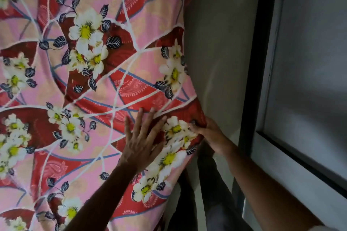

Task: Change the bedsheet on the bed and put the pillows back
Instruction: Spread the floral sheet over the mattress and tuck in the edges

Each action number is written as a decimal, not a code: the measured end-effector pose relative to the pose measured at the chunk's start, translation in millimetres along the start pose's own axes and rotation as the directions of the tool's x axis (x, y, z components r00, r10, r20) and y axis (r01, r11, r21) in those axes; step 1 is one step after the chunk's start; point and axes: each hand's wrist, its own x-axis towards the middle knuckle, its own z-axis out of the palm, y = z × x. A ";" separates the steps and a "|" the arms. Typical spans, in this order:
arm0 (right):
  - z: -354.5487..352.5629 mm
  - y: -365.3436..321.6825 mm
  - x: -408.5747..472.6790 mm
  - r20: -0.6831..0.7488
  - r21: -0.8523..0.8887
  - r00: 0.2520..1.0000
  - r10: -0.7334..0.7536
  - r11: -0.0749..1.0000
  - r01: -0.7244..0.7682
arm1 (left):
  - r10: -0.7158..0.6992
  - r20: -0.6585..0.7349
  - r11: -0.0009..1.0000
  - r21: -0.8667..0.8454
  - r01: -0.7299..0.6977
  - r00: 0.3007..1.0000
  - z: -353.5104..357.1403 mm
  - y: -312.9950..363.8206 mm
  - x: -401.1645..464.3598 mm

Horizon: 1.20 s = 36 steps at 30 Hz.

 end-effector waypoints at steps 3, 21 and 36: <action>-11.3 1.3 3.4 -0.063 -0.165 0.993 0.095 0.981 -0.105 | 0.005 0.004 1.000 -0.016 -0.004 1.000 -16.2 1.1 37.5; 38.7 -385.1 217.7 -0.230 -0.206 0.973 0.020 0.976 -0.069 | -0.179 -0.045 0.984 0.001 0.179 0.983 -117.3 -80.4 335.1; -38.8 -457.3 217.2 -0.048 -0.778 0.991 -0.122 0.628 0.039 | -0.198 -0.084 0.980 -0.016 0.198 0.977 -155.3 -77.0 422.8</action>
